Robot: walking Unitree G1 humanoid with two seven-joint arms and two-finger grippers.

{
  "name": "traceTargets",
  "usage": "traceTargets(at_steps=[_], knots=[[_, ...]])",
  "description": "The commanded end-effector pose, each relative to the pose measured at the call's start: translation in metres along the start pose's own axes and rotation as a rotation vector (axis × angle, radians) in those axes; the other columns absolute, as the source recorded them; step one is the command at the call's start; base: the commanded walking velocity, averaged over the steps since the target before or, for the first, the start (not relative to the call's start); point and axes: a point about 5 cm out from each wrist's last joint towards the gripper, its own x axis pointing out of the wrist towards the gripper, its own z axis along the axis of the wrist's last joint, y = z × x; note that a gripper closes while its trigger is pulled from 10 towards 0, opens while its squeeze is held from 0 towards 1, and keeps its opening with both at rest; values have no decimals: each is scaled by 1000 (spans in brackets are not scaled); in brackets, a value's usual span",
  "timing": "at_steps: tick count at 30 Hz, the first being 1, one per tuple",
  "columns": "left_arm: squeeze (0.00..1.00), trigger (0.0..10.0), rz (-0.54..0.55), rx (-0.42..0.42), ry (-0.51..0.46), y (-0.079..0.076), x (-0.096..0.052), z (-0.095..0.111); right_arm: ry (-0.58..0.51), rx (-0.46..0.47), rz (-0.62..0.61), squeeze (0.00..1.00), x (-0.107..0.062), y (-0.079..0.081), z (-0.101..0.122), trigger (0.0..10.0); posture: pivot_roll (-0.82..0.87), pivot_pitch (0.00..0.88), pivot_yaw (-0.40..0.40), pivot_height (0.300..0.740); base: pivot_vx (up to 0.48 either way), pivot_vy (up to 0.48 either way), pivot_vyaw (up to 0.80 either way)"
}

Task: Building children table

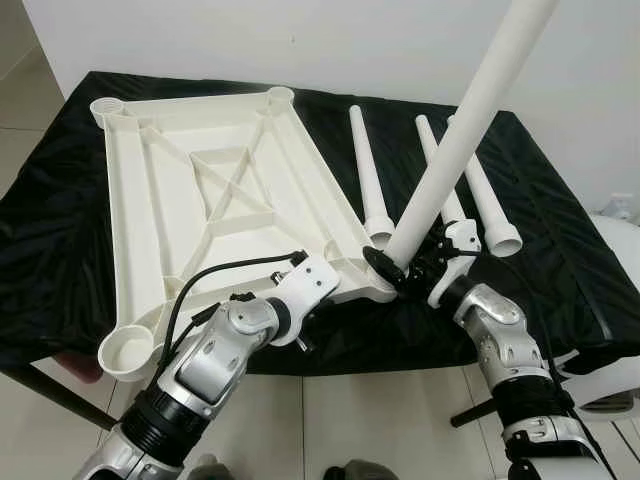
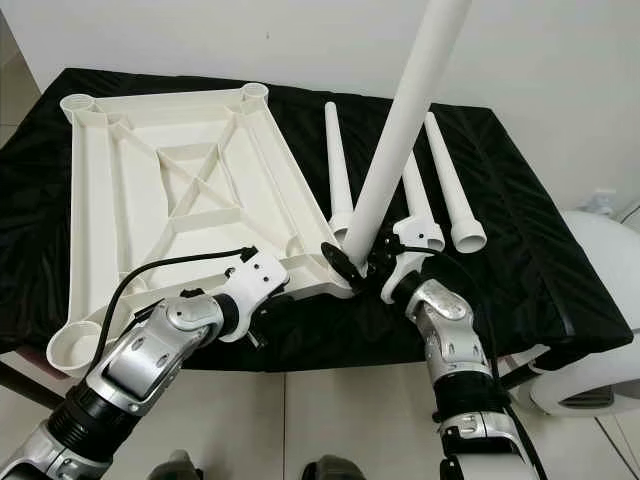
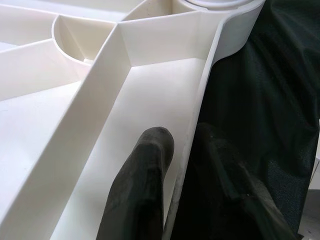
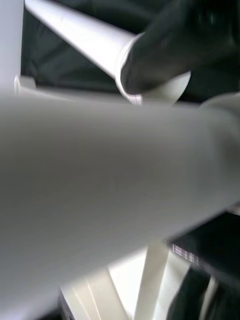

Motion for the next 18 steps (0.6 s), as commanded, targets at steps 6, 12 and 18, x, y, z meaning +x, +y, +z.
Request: traceTargets(at_steps=[6, 12, 18], knots=[[0, 10000, -88, -8, 19, -10, 4, -3, 12, -4, 4, 0, -4, -4, -3, 0, 14, 24, -70, 740, 0, 0, 0], [0, 10000, -92, -4, 17, -10, 4, -3, 15, -9, 15, 0, -6, -4, -5, 0, 12, 21, -69, 740, 0, 0, 0], [0, 10000, -94, -2, 16, -11, 5, -3, 6, -6, -11, 0, -5, -5, -4, 10000, 11, 14, -69, 740, 0, 0, 0]])
